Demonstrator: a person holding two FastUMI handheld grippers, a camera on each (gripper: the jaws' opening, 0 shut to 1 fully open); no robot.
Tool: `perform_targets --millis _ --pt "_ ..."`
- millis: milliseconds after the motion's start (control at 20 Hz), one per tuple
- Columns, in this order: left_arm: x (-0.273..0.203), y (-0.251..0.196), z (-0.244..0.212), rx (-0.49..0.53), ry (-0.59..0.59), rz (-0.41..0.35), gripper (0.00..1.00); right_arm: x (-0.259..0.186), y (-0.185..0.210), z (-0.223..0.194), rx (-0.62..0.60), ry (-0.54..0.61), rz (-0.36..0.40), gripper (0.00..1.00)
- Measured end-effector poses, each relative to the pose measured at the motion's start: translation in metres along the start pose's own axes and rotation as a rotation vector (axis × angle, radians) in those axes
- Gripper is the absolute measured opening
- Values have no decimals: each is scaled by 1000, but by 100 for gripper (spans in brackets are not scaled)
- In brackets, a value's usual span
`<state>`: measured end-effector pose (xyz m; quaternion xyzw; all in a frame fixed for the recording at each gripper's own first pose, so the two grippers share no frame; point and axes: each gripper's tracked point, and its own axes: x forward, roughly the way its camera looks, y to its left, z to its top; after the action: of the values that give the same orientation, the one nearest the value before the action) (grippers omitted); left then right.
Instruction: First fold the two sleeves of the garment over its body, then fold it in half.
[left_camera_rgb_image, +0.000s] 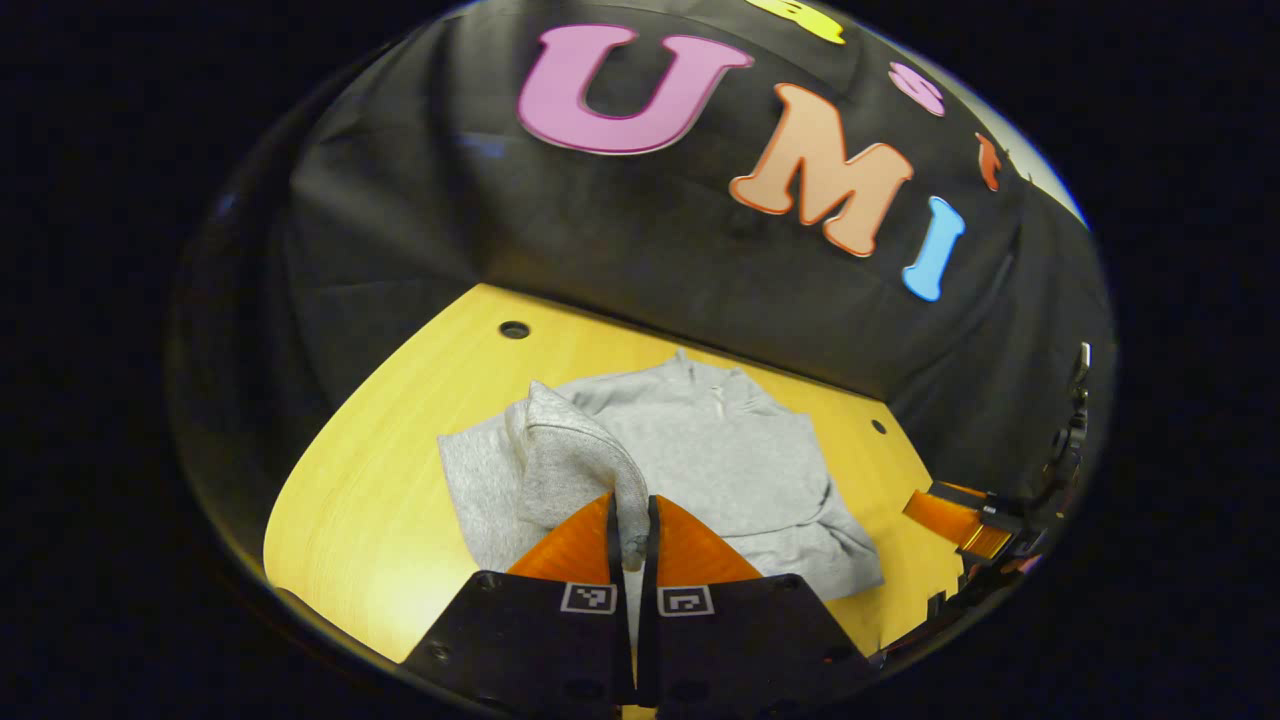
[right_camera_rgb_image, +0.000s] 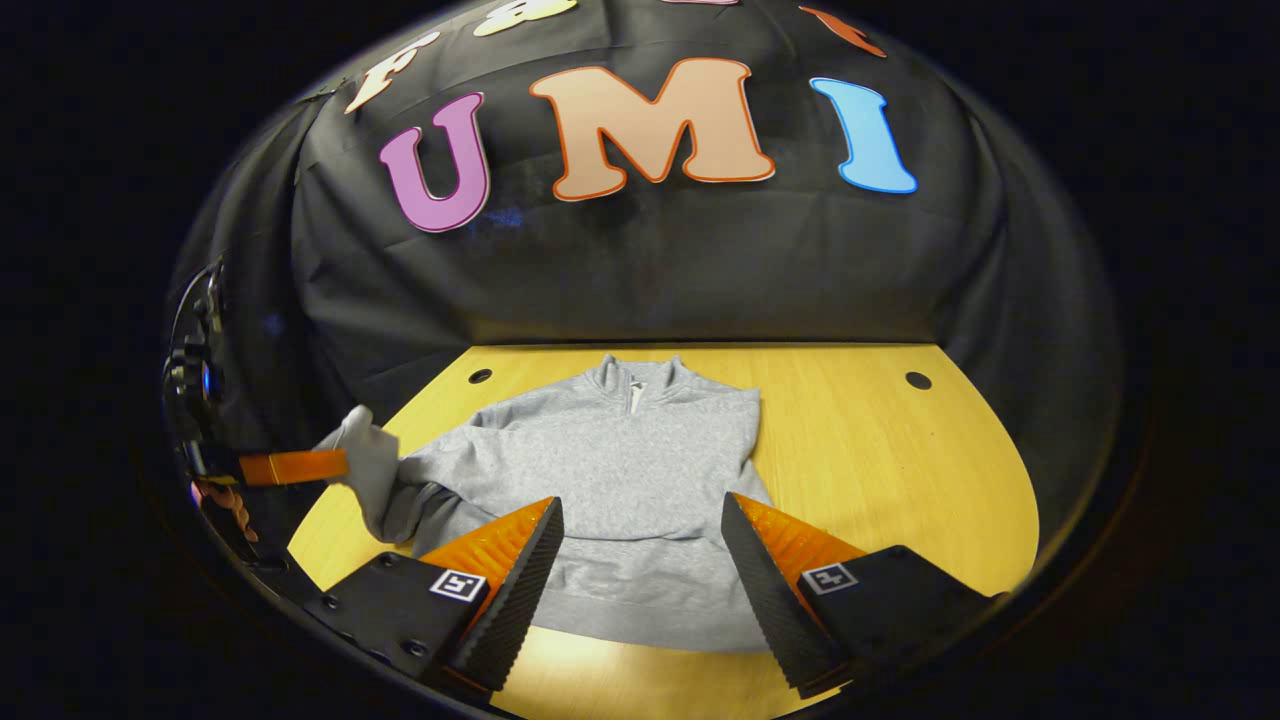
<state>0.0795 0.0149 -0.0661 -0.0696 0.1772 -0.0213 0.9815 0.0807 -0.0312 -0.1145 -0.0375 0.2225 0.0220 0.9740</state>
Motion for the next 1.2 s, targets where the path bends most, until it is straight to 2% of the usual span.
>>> perform_targets --millis 150,250,500,650,700,900,950,1200 --pt "28 -42 17 75 -7 -74 1 -12 -23 -3 23 -3 -36 96" --pt "47 -75 24 114 -16 -128 0 -19 -38 -8 42 2 -62 98" --pt "87 -148 19 270 -4 -258 0 -33 -68 -14 87 15 -97 98" --pt "107 -194 14 302 -4 -338 0 -35 -84 -14 108 14 -123 99" --pt "113 -209 16 315 -10 -361 3 -35 -91 -13 116 12 -136 99" --pt "150 -251 13 380 -31 -425 1 -41 -116 -15 154 7 -178 99" --pt "158 -258 12 399 -33 -437 0 -44 -121 -15 159 9 -185 96" --pt "202 -269 -3 490 6 -433 5 -45 -142 -26 172 29 -213 99"
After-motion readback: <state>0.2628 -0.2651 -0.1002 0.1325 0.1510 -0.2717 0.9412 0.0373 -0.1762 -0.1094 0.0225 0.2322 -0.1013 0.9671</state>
